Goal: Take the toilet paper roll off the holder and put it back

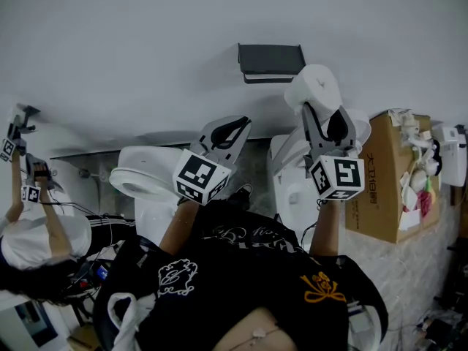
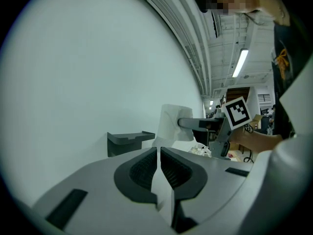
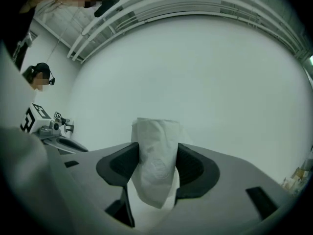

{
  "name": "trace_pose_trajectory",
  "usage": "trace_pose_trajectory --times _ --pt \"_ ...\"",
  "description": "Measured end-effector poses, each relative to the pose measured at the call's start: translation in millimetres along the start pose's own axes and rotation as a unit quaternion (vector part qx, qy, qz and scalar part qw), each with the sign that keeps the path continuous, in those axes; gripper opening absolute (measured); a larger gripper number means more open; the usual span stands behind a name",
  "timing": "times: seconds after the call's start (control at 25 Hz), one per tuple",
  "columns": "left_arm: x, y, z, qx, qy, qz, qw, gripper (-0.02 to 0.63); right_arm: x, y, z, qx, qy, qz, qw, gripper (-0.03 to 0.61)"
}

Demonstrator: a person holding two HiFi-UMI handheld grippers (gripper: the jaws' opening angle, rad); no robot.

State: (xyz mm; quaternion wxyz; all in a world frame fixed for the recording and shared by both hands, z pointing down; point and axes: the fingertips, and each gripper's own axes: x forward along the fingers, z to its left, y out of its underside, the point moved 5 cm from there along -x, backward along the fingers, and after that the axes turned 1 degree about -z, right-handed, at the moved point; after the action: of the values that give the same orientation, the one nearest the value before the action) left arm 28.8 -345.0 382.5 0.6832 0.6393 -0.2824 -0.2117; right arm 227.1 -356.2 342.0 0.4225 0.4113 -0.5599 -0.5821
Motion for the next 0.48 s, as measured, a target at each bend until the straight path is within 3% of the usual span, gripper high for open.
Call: trace_pose_trajectory --times 0.24,0.48 --pt "-1.0 -1.3 2.3 0.002 -0.003 -0.004 1.0000 0.035 35.0 -39.4 -0.4 -0.030 -0.020 -0.049 0.998 0.245" --pt "-8.9 -5.9 10.3 0.002 -0.016 -0.011 0.9998 0.035 80.1 -60.8 16.4 -0.025 -0.052 -0.072 0.996 0.245"
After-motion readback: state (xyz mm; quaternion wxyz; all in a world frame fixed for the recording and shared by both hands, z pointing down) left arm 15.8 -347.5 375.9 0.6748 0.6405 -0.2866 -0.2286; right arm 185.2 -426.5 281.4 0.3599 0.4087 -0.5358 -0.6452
